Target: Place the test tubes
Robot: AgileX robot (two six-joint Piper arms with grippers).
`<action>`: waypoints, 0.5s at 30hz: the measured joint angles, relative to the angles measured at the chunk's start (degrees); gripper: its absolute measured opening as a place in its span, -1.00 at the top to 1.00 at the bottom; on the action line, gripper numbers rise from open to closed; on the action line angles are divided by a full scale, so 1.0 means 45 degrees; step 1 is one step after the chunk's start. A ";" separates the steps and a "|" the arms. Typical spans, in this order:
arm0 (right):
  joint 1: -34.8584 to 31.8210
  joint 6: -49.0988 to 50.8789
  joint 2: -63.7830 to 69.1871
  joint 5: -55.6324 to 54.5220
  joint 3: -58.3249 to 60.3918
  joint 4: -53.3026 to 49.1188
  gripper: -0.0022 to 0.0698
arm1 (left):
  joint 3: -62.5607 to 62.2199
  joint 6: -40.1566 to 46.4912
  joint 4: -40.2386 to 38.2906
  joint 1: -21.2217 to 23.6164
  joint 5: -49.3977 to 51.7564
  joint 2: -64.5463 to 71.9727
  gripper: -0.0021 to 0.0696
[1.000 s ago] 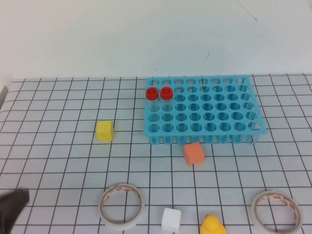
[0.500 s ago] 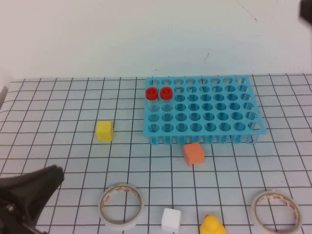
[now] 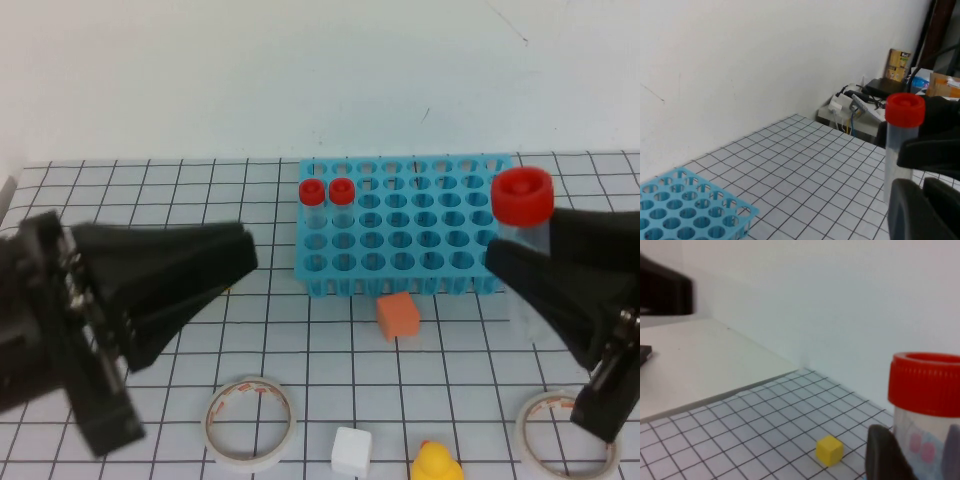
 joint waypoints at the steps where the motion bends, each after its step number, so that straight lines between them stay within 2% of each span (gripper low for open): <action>1: 0.0000 0.0097 0.0000 -0.0134 0.0109 -0.0033 0.28 | -0.0168 0.0052 0.0000 0.0000 0.0057 0.0186 0.86; 4: 0.0000 0.0209 0.0094 -0.0297 0.0364 -0.0056 0.28 | -0.0457 0.0600 0.0000 0.0000 0.0057 0.0668 0.66; 9: 0.0000 0.0326 0.0722 -0.0802 0.0417 -0.0245 0.28 | -0.0573 0.2105 0.0000 -0.0263 0.0002 0.1117 0.13; 11: 0.0000 0.0326 0.1096 -0.1361 0.0417 -0.0276 0.28 | -0.0573 0.2401 0.0000 -0.0768 -0.0198 0.1354 -0.04; 15: 0.0000 0.0326 0.2080 -0.2181 0.0417 -0.0370 0.28 | -0.0790 0.3106 0.0000 -0.2582 -0.1403 0.2091 -0.29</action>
